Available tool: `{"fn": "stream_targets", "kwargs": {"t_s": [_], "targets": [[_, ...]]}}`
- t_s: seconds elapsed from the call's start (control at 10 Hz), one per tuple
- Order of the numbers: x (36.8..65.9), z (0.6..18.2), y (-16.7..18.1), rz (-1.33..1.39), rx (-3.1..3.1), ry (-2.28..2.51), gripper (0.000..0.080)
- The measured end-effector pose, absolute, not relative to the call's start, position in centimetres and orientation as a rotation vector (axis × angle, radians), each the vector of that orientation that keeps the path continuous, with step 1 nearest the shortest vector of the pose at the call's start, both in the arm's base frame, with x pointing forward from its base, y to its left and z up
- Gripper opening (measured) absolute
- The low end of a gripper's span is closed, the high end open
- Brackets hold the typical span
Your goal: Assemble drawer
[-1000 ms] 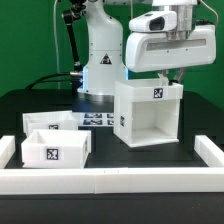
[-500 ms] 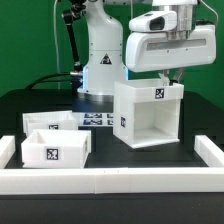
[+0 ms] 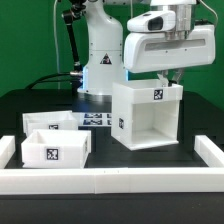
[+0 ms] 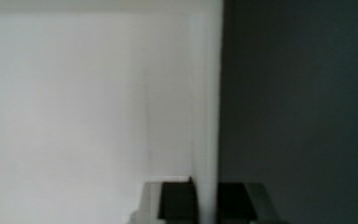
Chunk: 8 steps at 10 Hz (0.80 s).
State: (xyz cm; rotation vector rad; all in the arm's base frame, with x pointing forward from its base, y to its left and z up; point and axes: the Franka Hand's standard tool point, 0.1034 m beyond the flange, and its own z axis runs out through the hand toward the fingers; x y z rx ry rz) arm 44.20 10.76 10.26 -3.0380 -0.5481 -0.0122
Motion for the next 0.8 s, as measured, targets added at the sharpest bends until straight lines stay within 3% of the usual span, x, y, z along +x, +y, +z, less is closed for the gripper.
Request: {"fn": "stream_targets", "kwargs": {"t_s": [0.8], "targets": [[53.5, 10.4, 9.4, -0.141, -3.041, -0.374, 0.0038]]}}
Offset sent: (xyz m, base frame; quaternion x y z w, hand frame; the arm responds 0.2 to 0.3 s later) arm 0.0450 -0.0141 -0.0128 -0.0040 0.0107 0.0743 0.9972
